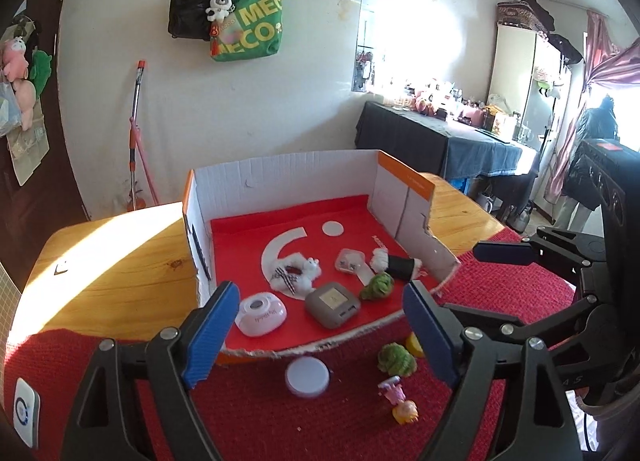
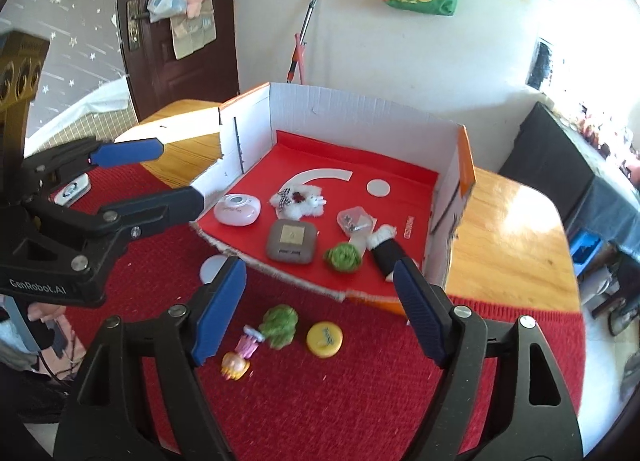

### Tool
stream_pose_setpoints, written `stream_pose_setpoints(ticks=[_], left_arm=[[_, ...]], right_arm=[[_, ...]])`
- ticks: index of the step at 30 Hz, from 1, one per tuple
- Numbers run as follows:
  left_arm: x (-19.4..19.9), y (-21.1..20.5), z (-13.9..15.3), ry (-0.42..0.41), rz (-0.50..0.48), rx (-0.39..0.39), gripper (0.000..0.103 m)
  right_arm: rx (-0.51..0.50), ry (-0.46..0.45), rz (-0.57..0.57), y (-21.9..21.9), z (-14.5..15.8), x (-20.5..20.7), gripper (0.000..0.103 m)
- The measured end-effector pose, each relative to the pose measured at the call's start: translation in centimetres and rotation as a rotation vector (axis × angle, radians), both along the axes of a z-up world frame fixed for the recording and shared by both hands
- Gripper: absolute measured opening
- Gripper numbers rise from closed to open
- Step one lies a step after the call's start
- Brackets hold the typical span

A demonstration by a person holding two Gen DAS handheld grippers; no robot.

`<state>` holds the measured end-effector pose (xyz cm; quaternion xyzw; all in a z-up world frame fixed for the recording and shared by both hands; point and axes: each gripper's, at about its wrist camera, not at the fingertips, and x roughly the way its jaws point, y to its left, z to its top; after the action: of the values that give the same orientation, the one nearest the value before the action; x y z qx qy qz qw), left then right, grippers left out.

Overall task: Organize objects
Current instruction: 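Withdraw both tools from the box back over the rug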

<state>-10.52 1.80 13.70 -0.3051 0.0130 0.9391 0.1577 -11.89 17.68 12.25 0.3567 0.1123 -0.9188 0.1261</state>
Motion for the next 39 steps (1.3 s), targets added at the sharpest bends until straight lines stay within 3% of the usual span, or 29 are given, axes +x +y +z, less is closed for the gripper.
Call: stream_pose_setpoints(ticks=[7,17,39], left_arm=[[2.1,-0.4,-1.6,-0.04,0.02,0.047,0.089],[3.7,-0.8,-4.4,-0.079,0.084,0.037,0.093],[3.4,-1.0,-10.3,-0.253,0.136,0.039,0.096]], right_arm=[[-0.027,0.028,-0.065,0.5,-0.7,2.1,0.078],[-0.015,0.073,-0.139,0.3,-2.2,3.9,0.083],[-0.058,-0.049,-0.221,1.8,-8.3,4.0,0.083]])
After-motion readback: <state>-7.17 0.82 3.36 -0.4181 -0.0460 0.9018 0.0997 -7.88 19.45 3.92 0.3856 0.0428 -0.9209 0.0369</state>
